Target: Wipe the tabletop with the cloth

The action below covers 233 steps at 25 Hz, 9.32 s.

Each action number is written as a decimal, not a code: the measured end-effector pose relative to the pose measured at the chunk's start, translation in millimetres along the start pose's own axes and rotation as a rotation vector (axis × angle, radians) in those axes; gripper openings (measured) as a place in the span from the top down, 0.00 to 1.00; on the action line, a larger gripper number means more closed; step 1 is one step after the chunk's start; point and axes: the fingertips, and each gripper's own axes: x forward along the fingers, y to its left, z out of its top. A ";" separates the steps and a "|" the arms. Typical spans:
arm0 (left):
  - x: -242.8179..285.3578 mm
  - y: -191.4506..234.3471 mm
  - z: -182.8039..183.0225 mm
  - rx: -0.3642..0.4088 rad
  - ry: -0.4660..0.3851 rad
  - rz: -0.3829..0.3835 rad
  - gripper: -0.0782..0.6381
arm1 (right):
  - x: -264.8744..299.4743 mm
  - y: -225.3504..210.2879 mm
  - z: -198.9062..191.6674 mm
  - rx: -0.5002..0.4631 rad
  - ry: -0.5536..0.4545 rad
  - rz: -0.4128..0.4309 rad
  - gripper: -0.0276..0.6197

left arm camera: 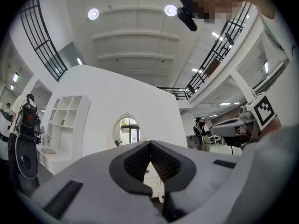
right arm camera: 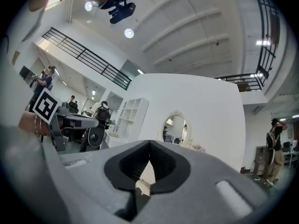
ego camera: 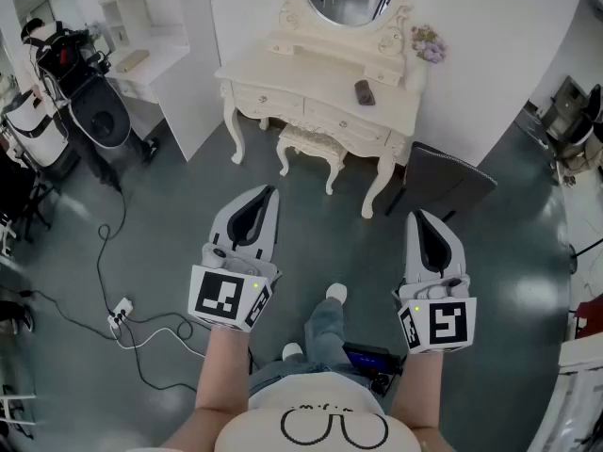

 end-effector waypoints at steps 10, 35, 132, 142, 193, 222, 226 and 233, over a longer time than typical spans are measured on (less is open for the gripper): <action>57.6 11.9 -20.6 0.020 0.008 0.018 0.89 | 52.6 -35.8 -28.7 -0.008 0.007 0.014 0.96; 378.1 80.8 -127.7 -0.029 0.120 0.016 0.90 | 334.5 -204.6 -137.7 0.081 0.057 0.100 0.96; 766.6 235.5 -364.7 -0.173 0.433 -0.094 0.89 | 654.6 -418.1 -577.3 0.368 1.046 -0.113 0.86; 758.7 255.9 -371.0 -0.186 0.439 -0.064 0.90 | 671.5 -381.9 -585.3 0.315 1.113 -0.005 0.86; 739.2 267.9 -267.7 -0.054 0.219 0.106 0.90 | 696.0 -402.1 -353.9 0.341 0.408 -0.016 0.86; 694.1 511.6 -359.9 -0.190 0.378 0.170 0.90 | 817.2 -263.0 -564.5 0.338 1.030 -0.093 0.85; 684.5 527.3 -369.2 -0.185 0.397 0.170 0.89 | 834.7 -254.9 -566.3 0.324 1.062 -0.095 0.85; 670.0 553.9 -368.9 -0.188 0.391 0.184 0.90 | 879.3 -182.2 -552.9 0.287 1.044 0.052 0.85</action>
